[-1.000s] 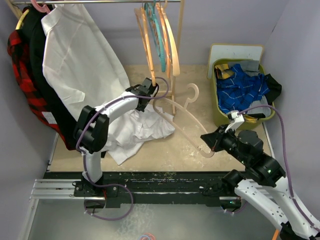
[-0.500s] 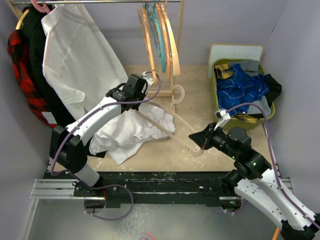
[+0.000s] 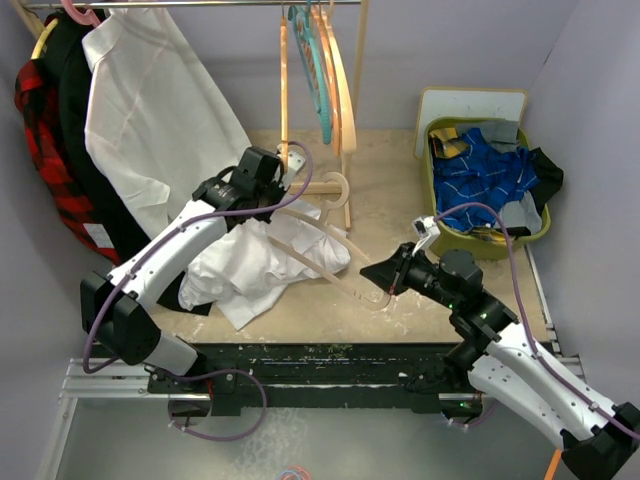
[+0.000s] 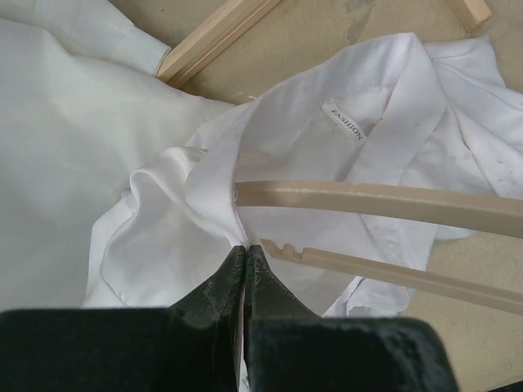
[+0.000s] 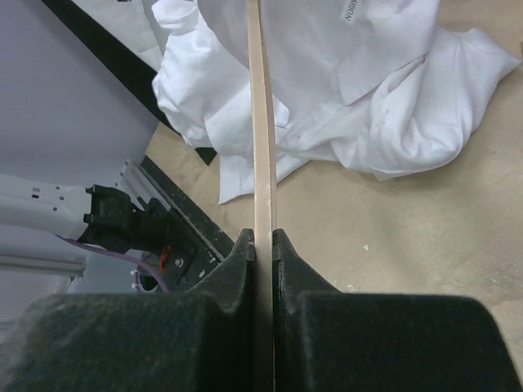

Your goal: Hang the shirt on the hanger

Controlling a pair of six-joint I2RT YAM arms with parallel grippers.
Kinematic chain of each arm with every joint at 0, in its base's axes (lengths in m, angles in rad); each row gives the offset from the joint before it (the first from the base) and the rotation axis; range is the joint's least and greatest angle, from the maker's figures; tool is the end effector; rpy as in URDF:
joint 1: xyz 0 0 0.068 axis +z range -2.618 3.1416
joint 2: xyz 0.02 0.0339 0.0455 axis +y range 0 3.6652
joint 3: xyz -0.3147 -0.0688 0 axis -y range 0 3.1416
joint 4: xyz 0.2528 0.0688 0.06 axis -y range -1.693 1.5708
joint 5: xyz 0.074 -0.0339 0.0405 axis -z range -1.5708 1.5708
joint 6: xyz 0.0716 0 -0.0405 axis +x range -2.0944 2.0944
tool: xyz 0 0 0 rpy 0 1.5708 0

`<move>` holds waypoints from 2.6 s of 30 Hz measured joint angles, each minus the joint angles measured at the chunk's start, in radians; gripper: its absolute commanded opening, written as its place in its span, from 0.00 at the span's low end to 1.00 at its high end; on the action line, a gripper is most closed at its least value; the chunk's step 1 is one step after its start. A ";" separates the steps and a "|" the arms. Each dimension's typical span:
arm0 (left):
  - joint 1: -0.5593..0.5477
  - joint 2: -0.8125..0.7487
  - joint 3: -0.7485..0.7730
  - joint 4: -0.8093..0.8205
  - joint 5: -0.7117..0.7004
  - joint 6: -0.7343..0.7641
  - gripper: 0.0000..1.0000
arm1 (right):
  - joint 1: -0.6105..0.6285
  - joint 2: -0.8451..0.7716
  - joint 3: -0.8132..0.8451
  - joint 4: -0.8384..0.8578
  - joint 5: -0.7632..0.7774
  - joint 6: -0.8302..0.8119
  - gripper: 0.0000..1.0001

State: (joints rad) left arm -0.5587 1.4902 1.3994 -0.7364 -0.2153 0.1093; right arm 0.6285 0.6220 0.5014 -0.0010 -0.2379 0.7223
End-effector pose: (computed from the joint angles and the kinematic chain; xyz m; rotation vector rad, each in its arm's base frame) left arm 0.3043 -0.1722 0.3581 0.6830 2.2733 0.0438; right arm 0.1235 0.1106 0.3086 -0.1077 1.8387 1.1846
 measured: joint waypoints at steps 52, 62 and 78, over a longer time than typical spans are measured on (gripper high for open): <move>0.243 -0.071 0.012 -0.289 0.761 0.291 0.99 | 0.079 0.841 -0.130 1.305 -0.043 0.166 0.00; 0.623 -0.059 0.212 -0.469 1.163 0.726 1.00 | 0.079 0.926 -0.150 1.427 -0.051 0.124 0.00; 0.476 0.352 0.473 -0.776 1.267 1.063 0.93 | 0.079 0.893 -0.190 1.442 -0.114 -0.055 0.00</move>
State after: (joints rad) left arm -0.0822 1.8423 1.8725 -1.5124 1.0519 1.1721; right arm 0.7074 1.5154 0.3119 1.4410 -0.3523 0.6678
